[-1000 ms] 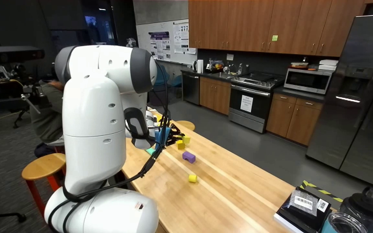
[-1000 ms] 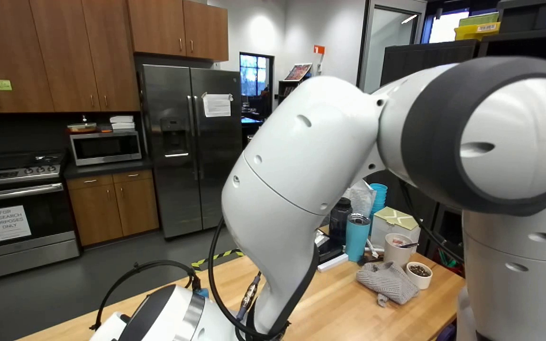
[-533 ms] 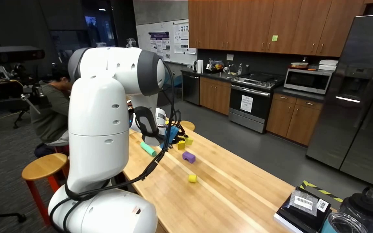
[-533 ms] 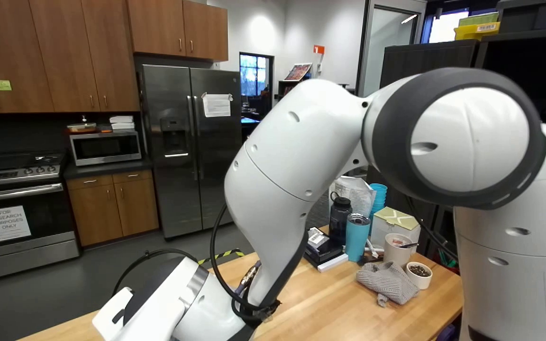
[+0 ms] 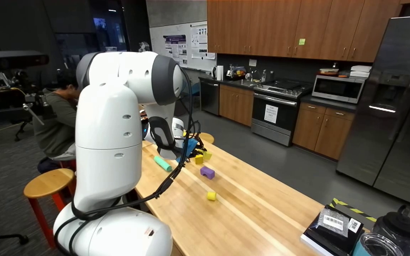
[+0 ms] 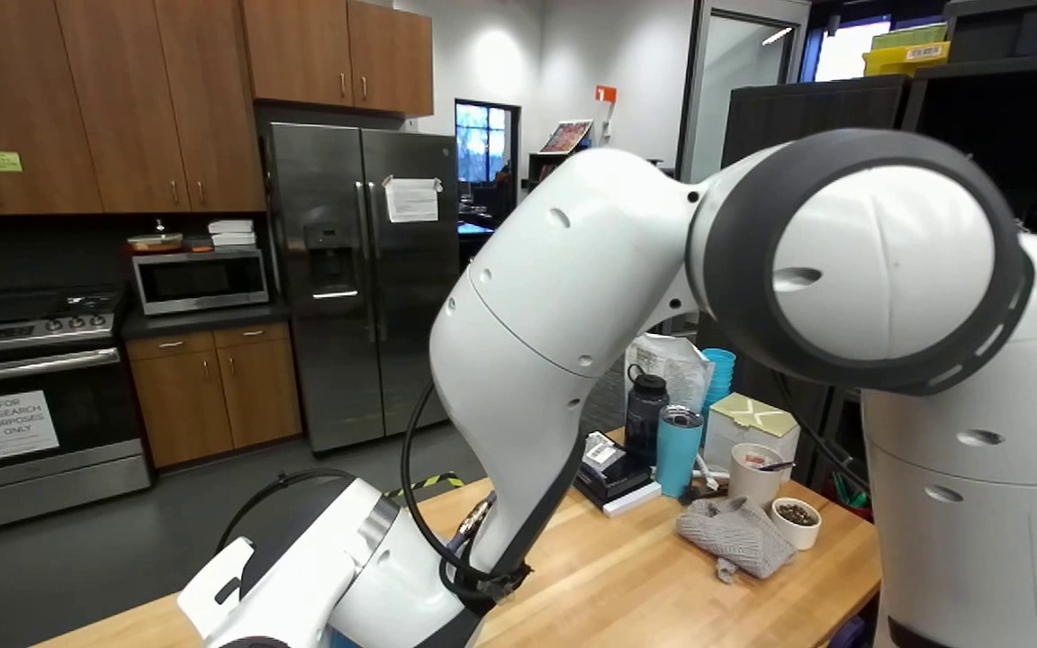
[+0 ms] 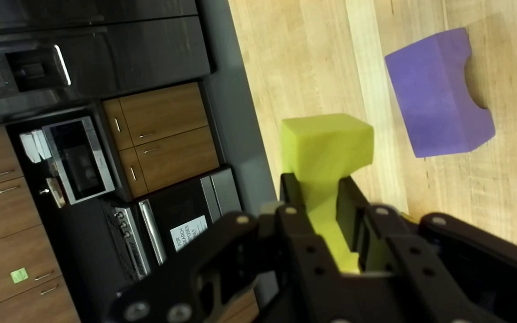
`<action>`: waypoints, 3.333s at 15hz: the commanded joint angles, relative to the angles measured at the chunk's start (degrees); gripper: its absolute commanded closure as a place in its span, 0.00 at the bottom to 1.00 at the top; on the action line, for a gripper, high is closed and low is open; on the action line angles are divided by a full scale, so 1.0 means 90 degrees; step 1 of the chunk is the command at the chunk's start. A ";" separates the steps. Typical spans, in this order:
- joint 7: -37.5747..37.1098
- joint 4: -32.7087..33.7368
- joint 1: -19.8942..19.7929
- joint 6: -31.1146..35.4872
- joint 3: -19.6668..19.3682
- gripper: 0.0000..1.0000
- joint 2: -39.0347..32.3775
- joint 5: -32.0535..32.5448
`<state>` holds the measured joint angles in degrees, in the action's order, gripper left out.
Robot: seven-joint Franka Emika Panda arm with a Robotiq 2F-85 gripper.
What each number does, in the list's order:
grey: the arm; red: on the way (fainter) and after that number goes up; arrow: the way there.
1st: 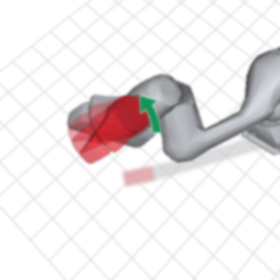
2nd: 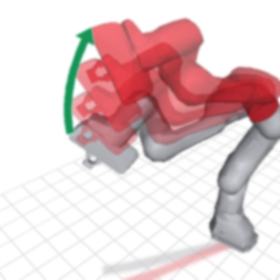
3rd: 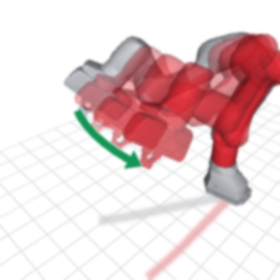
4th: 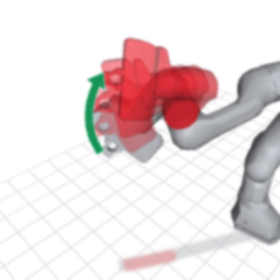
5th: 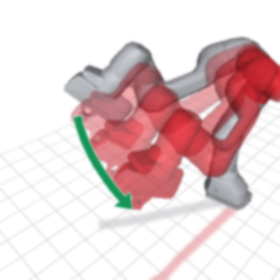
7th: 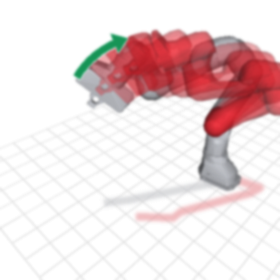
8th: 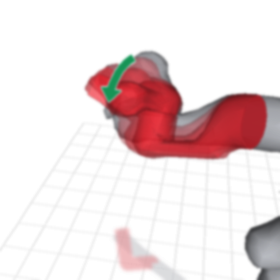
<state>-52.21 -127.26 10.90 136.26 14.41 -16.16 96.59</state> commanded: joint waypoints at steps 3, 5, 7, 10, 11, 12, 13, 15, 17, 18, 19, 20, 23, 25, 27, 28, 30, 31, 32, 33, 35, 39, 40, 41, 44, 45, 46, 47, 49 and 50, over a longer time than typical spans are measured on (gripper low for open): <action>0.0022 0.0004 0.0030 0.0007 -0.0029 0.76 0.0007 -0.0028; -0.0175 -0.0015 0.0042 -0.0047 -0.0058 0.94 0.0012 0.0200; -0.0563 -0.0113 0.0068 -0.0249 -0.0101 0.94 0.0030 0.0688; -0.1355 -0.0419 0.0202 -0.1309 -0.0091 0.94 0.0001 0.1710; -0.1619 -0.0596 0.0219 -0.1677 -0.0067 0.94 0.0001 0.1945; -0.1804 -0.0741 0.0238 -0.2022 -0.0040 0.94 -0.0026 0.2077; -0.1971 -0.0922 0.0280 -0.2371 0.0000 0.94 -0.0043 0.2174; -0.2232 -0.1212 0.0375 -0.2965 0.0094 0.94 -0.0107 0.2225; -0.2058 -0.1061 0.0270 -0.2814 0.0144 0.94 -0.0202 0.2084; -0.2112 -0.1138 0.0297 -0.2902 0.0176 0.76 -0.0231 0.2083; -0.2112 -0.1128 0.0300 -0.2900 0.0192 0.76 -0.0252 0.2082; -0.2110 -0.1101 0.0299 -0.2897 0.0193 0.76 -0.0256 0.2081; -0.2108 -0.1064 0.0268 -0.2891 0.0185 0.94 -0.0256 0.2080; -0.2131 -0.1073 0.0304 -0.2886 0.0229 0.94 -0.0275 0.2079; -0.2117 -0.1073 0.0359 -0.2962 0.0292 0.94 -0.0365 0.2031; -0.2130 -0.1074 0.0371 -0.2965 0.0322 0.94 -0.0393 0.2033; -0.2113 -0.1070 0.0338 -0.2895 0.0330 0.76 -0.0393 0.2072; -0.2114 -0.1070 0.0354 -0.2899 0.0350 0.76 -0.0424 0.2071; -0.2115 -0.1070 0.0360 -0.2902 0.0361 0.76 -0.0444 0.2071; -0.2115 -0.1070 0.0361 -0.2903 0.0366 0.76 -0.0449 0.2071; -0.2145 -0.1075 0.0374 -0.2884 0.0381 0.94 -0.0494 0.2094; -0.2116 -0.1068 0.0366 -0.2894 0.0403 0.76 -0.0532 0.2071; -0.2116 -0.1068 0.0366 -0.2894 0.0403 0.94 -0.0534 0.2071; -0.2134 -0.1062 0.0379 -0.2904 0.0409 0.94 -0.0559 0.2097; -0.2158 -0.1017 0.0399 -0.2905 0.0432 0.94 -0.0647 0.2124; -0.2161 -0.0995 0.0399 -0.2884 0.0444 0.94 -0.0677 0.2141; -0.2148 -0.0969 0.0405 -0.2889 0.0456 0.94 -0.0706 0.2134; -0.2155 -0.0954 0.0409 -0.2882 0.0466 0.94 -0.0725 0.2151; -0.2163 -0.0918 0.0411 -0.2867 0.0480 0.94 -0.0758 0.2190; -0.2164 -0.0887 0.0405 -0.2842 0.0485 0.94 -0.0777 0.2195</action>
<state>-71.36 -136.01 14.72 110.31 18.60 -22.73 115.37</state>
